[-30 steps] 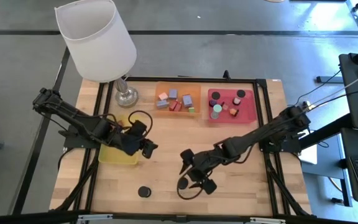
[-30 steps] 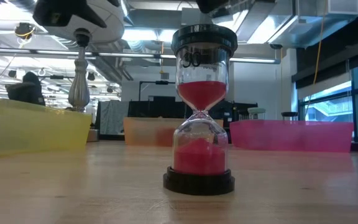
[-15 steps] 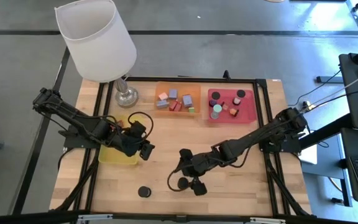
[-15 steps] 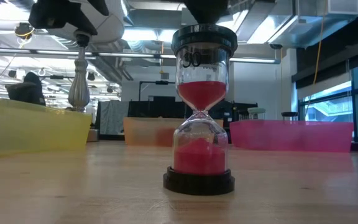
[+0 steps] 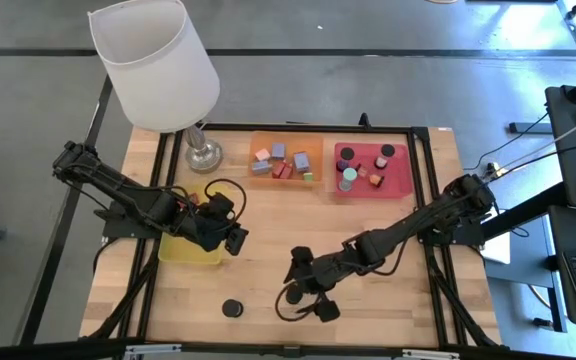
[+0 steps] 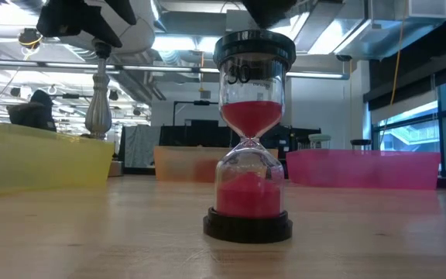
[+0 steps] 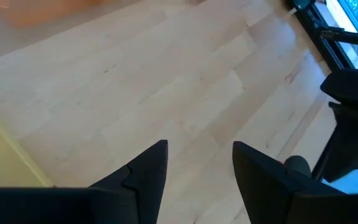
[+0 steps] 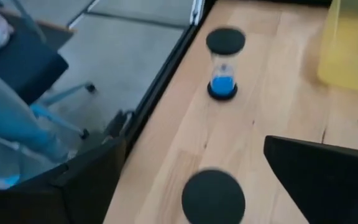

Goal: Pick & Place Office items
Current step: Put the pink hourglass into the pink bin

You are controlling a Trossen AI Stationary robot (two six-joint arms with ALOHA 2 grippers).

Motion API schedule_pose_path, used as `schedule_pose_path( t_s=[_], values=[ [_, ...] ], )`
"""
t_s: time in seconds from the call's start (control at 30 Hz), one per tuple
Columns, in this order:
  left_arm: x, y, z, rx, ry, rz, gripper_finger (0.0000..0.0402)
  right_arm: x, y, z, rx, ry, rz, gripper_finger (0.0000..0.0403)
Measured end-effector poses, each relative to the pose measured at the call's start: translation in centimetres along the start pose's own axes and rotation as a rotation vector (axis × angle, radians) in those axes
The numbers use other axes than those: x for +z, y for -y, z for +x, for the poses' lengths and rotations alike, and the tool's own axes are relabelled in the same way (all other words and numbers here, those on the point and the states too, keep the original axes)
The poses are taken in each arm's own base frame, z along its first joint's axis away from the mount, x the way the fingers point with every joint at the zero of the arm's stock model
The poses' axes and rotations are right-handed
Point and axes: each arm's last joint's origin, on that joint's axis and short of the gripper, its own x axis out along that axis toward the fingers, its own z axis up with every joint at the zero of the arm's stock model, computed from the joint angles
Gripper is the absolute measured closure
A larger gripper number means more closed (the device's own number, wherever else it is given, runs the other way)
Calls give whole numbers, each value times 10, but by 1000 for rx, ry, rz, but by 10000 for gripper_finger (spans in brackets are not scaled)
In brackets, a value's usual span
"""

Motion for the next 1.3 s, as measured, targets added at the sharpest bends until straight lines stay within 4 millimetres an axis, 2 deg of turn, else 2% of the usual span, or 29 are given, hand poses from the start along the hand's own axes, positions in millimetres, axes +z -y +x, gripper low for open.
schedule_pose_path(
  t_s=[0.17, 0.37, 0.67, 0.93, 1.3],
  values=[
    [1, 0, 0, 10, 31, -5, 224, -4, 2, 0, 43, -48, 21, 5],
    [2, -1, 0, 16, 53, -18, 224, -4, -1, 0, -3, -40, -85, 5],
    [3, -1, 0, 23, 85, -46, 224, -20, 2, 21, 32, -109, -62, 5],
    [3, -1, 0, 24, 86, -53, 224, -18, 4, 21, -28, -95, -123, 5],
    [3, -1, 0, 26, 94, -52, 224, -25, 8, 25, -38, -141, -96, 5]
  ],
)
